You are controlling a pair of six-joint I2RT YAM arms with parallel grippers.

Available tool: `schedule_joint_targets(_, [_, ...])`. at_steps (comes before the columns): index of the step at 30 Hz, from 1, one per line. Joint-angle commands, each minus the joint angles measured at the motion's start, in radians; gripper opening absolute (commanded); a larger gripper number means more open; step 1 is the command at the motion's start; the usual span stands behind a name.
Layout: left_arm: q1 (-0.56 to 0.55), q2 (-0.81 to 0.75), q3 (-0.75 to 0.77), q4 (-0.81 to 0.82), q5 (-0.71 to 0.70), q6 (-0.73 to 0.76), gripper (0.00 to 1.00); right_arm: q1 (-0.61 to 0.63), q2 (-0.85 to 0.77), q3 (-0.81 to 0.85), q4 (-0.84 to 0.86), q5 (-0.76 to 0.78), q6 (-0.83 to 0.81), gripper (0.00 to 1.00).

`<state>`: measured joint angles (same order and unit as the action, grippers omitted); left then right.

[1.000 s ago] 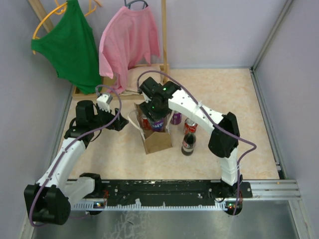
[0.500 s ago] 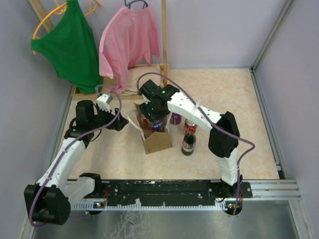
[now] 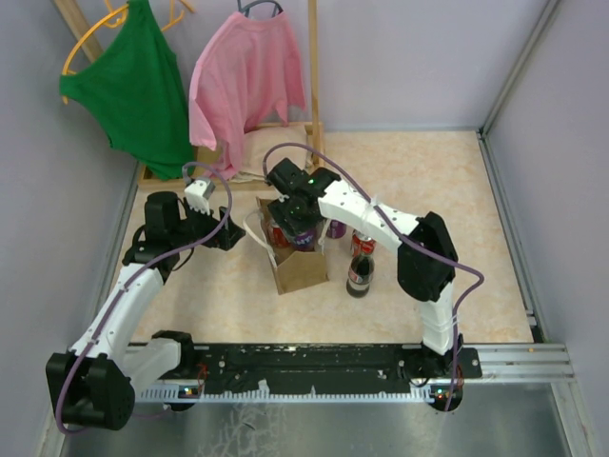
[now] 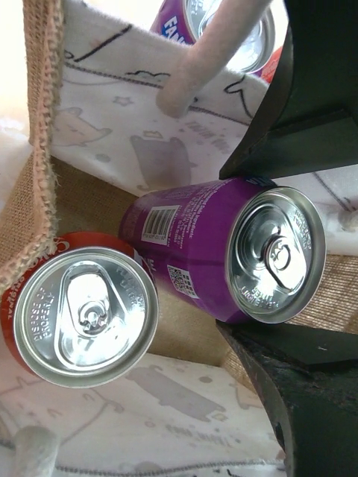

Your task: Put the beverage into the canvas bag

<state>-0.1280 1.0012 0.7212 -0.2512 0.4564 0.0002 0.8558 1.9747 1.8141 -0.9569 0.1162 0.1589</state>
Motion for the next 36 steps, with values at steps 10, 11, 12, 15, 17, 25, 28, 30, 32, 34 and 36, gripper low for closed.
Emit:
schedule_joint_targets(10, [0.007, 0.004, 0.024, 0.013, 0.006, 0.009, 0.88, -0.002, 0.01, -0.07, 0.132, 0.013, -0.004, 0.0])
schedule_joint_targets(11, [0.007, 0.004, 0.024, 0.013, 0.005, 0.009, 0.88, -0.004, 0.012, -0.075, 0.137, 0.015, -0.003, 0.0])
schedule_joint_targets(12, [0.007, 0.004, 0.024, 0.013, 0.004, 0.009, 0.88, -0.006, 0.013, -0.079, 0.14, 0.016, -0.004, 0.0])
schedule_joint_targets(15, [0.008, 0.006, 0.024, 0.013, 0.005, 0.009, 0.88, -0.009, 0.017, -0.096, 0.153, 0.021, -0.005, 0.0])
schedule_joint_targets(17, [0.008, 0.006, 0.024, 0.015, 0.005, 0.008, 0.88, -0.011, 0.018, -0.102, 0.159, 0.029, -0.005, 0.09])
schedule_joint_targets(25, [0.008, 0.01, 0.022, 0.018, 0.006, 0.008, 0.88, -0.013, -0.002, -0.117, 0.19, 0.094, -0.005, 0.54])
schedule_joint_targets(28, [0.008, 0.01, 0.023, 0.018, 0.006, 0.009, 0.88, -0.013, -0.01, -0.121, 0.193, 0.112, -0.006, 0.66])
schedule_joint_targets(30, [0.008, 0.01, 0.021, 0.019, 0.006, 0.009, 0.88, -0.013, -0.014, -0.123, 0.193, 0.122, -0.008, 0.71])
schedule_joint_targets(32, [0.008, 0.01, 0.021, 0.02, 0.008, 0.008, 0.88, -0.013, -0.015, -0.125, 0.189, 0.128, -0.01, 0.76])
schedule_joint_targets(34, [0.008, 0.01, 0.02, 0.02, 0.008, 0.009, 0.88, -0.013, -0.015, -0.125, 0.185, 0.128, -0.011, 0.82])
schedule_joint_targets(36, [0.008, 0.011, 0.021, 0.021, 0.008, 0.009, 0.88, -0.012, -0.019, -0.128, 0.184, 0.124, -0.011, 0.84])
